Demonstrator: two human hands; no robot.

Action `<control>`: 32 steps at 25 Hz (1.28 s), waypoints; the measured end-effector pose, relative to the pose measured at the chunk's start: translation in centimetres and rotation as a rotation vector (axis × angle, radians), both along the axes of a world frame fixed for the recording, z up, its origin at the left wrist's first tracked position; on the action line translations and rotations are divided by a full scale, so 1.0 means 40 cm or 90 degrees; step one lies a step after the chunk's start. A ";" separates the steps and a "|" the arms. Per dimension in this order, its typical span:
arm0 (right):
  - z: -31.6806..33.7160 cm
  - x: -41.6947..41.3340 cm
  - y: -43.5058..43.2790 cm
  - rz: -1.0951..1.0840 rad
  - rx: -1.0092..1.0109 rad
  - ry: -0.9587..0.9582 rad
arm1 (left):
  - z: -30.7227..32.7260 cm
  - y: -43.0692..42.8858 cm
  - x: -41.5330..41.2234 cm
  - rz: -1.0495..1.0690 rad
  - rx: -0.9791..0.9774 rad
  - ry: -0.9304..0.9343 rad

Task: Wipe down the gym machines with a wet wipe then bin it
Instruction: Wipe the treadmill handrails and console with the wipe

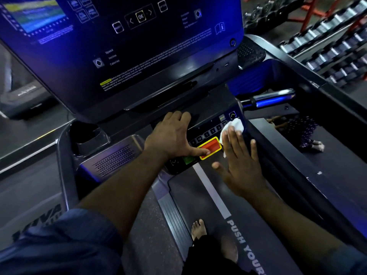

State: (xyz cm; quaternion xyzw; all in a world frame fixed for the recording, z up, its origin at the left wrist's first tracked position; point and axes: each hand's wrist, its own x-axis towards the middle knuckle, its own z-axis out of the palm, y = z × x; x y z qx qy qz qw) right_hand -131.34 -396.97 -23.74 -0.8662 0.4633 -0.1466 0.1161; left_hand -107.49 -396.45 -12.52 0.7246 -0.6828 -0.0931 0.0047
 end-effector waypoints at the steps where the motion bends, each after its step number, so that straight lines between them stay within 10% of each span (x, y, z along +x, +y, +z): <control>1: -0.005 -0.005 -0.017 -0.036 0.008 -0.013 | 0.001 -0.001 0.000 -0.001 0.003 -0.001; 14: 0.081 0.085 -0.116 -0.135 0.078 -0.142 | 0.006 0.006 0.005 0.013 -0.022 0.027; 21: 0.068 0.091 -0.022 -0.045 0.023 -0.060 | -0.052 0.075 0.065 0.306 -0.427 0.329; 32: 0.054 0.170 0.164 0.219 -0.109 0.099 | -0.078 0.184 0.108 0.379 -0.274 0.442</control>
